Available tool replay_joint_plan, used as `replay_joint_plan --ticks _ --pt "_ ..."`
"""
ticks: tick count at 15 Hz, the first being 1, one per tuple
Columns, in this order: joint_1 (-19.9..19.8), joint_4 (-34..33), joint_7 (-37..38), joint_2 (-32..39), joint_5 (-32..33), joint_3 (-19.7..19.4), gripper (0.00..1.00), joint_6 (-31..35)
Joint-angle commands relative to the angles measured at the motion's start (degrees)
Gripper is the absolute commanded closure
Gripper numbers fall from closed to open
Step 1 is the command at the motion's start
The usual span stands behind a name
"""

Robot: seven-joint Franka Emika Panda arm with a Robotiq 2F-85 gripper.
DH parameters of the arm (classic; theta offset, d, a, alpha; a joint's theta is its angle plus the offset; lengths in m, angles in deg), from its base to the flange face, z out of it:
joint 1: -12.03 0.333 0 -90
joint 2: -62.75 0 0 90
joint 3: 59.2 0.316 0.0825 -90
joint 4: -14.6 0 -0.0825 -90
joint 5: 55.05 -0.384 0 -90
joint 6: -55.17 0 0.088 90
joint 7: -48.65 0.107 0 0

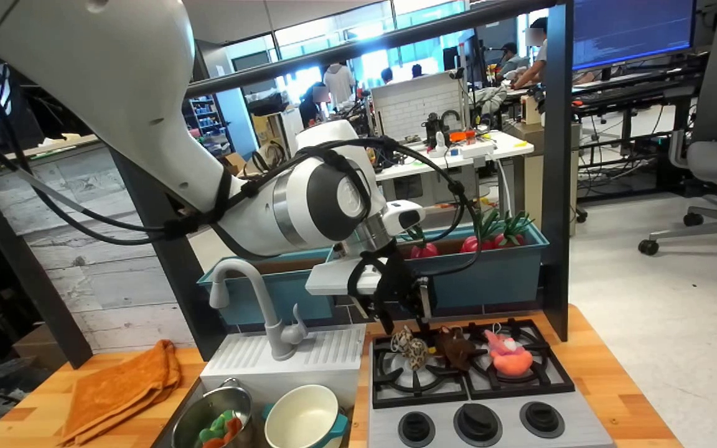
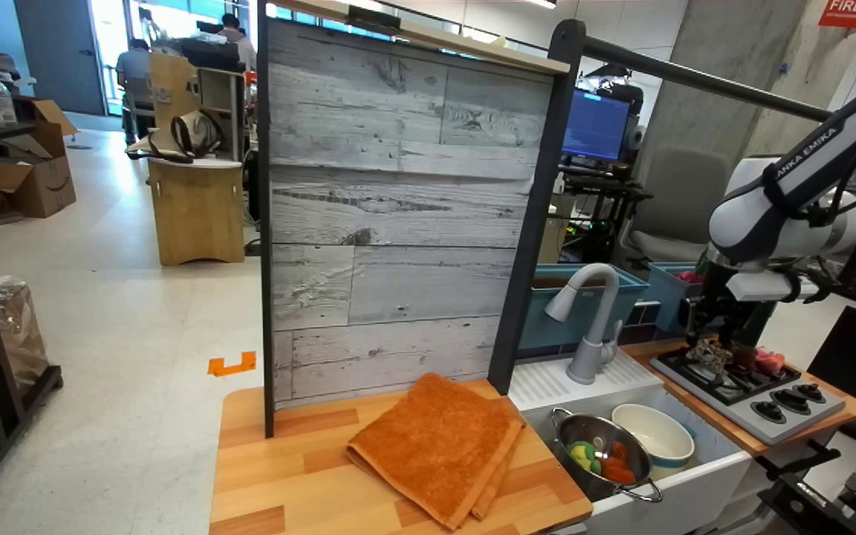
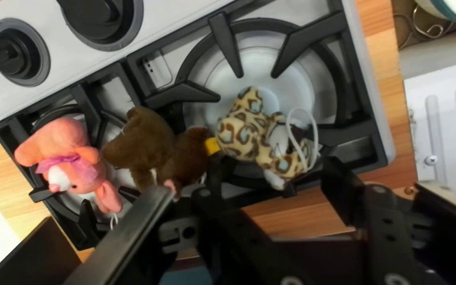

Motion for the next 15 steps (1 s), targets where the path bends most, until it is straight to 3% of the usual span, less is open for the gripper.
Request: replay_joint_plan --ticks 1,4,6,10,15 --pt "-2.3 -2.61 -0.29 1.34 -1.99 1.65 0.65 -2.69" --pt "-3.39 -3.11 0.2 1.71 -3.07 1.71 0.88 -4.15" --pt "-3.9 -3.0 0.0 1.2 -3.44 2.05 0.99 -4.96" --pt "-5.26 5.21 -7.35 -9.22 -3.5 5.77 0.98 -14.46" --pt "-8.22 17.3 -20.13 -23.58 -6.74 12.01 0.98 -18.71"
